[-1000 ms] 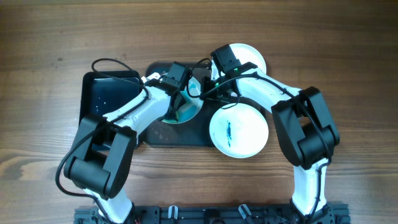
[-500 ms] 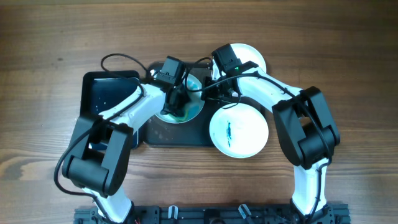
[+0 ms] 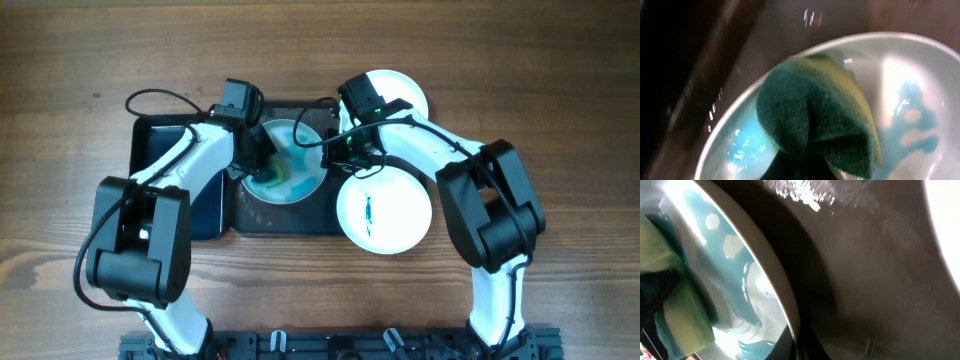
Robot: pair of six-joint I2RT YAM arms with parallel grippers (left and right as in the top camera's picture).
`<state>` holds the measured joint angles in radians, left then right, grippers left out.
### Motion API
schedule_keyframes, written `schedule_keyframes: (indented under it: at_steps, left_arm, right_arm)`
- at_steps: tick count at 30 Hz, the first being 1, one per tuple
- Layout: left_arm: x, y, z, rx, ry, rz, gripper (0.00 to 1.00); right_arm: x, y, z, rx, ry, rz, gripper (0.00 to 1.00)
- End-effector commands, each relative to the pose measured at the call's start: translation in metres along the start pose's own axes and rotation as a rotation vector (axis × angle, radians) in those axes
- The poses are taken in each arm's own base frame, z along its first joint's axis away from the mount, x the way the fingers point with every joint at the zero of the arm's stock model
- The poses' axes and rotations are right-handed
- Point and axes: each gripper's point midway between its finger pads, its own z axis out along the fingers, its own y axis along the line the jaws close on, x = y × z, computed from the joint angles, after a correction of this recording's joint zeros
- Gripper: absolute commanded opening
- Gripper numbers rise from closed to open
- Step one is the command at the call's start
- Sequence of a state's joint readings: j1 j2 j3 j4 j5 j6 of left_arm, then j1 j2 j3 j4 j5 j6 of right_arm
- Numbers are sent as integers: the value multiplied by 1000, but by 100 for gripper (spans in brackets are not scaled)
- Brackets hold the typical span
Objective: Clean dirty plates on tray and stack at the side
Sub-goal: 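Scrub the plate surface with the sponge while right gripper holds rim, then lift the sponge away from the plate with the left gripper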
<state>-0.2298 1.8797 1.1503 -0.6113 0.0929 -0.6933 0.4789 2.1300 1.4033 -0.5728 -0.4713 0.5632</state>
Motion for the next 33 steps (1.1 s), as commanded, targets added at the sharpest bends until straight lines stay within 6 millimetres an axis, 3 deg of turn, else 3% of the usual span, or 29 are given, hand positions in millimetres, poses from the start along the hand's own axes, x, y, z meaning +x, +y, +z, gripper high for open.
schedule_keyframes:
  at_steps: [1, 5, 11, 13, 16, 20, 24, 29, 33]
  left_arm:
    - [42, -16, 4, 66, 170, 40, 4]
    - [57, -36, 3, 141, 208, 143, 4]
    - [8, -46, -2, 161, 32, 136, 4]
    - [-12, -46, -14, 154, -7, 112, 4]
    - [-52, -36, -50, 96, -64, 48, 4]
    - [-79, -19, -96, 38, -74, 24, 4]
    - [-83, 4, -122, -8, -32, -32, 4]
    - [-73, 24, -123, -54, 35, 5, 4]
    - [-68, 30, -124, -72, 54, -1, 4]
  right_arm:
    - [10, -11, 11, 20, 40, 2, 4]
    - [14, -8, 10, 4, 59, -16, 4]
    - [13, -8, 10, 2, 55, -17, 4]
    - [13, -9, 10, 5, 56, -17, 4]
    - [14, -9, 10, 6, 57, -23, 4]
    - [14, -9, 10, 6, 57, -31, 4]
    - [12, -9, 11, 14, 50, -35, 4]
    - [14, -7, 15, 40, 36, -60, 4]
    - [14, -2, 18, 43, 27, -80, 10]
